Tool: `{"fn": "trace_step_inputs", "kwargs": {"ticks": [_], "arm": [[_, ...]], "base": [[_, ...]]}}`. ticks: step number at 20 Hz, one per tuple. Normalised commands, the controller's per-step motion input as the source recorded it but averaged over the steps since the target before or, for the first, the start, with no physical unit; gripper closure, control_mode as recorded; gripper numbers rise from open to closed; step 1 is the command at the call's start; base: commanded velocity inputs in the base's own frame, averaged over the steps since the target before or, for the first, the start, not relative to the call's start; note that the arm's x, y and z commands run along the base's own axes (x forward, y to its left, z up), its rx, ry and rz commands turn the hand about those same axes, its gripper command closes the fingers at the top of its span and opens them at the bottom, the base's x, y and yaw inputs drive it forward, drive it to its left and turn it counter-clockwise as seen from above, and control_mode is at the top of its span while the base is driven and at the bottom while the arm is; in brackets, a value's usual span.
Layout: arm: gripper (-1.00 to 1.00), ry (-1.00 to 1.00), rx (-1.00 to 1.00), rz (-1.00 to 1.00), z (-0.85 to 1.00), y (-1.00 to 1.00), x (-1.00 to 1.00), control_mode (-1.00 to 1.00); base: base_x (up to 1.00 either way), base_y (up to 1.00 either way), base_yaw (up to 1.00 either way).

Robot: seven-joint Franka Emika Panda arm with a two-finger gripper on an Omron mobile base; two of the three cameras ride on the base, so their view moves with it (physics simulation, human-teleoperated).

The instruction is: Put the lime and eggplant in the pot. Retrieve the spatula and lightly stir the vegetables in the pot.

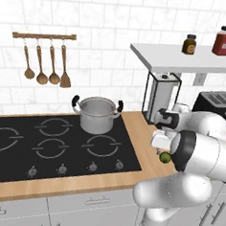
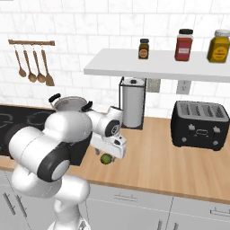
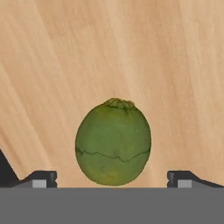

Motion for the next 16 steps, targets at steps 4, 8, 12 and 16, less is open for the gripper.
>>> {"fn": "trace_step_inputs", "kwargs": {"ticks": [4,8,12,16], "arm": [[-1.0,0.06,0.0,-0.06,-0.26,-0.01,0.06,-1.0],[-1.0,0.05,0.0,-0.05,-0.23,-0.03,0.0,-1.0],[-1.0,0.04,0.0,-0.03,-0.14,-0.05,0.0,-1.0],[1.0,0.0,0.0,0.0,0.0,0.0,0.0,-1.0]], "base": [[0.0,0.0,0.0],[0.0,0.0,0.0],[0.0,0.0,0.0],[0.0,0.0,0.0]]}}
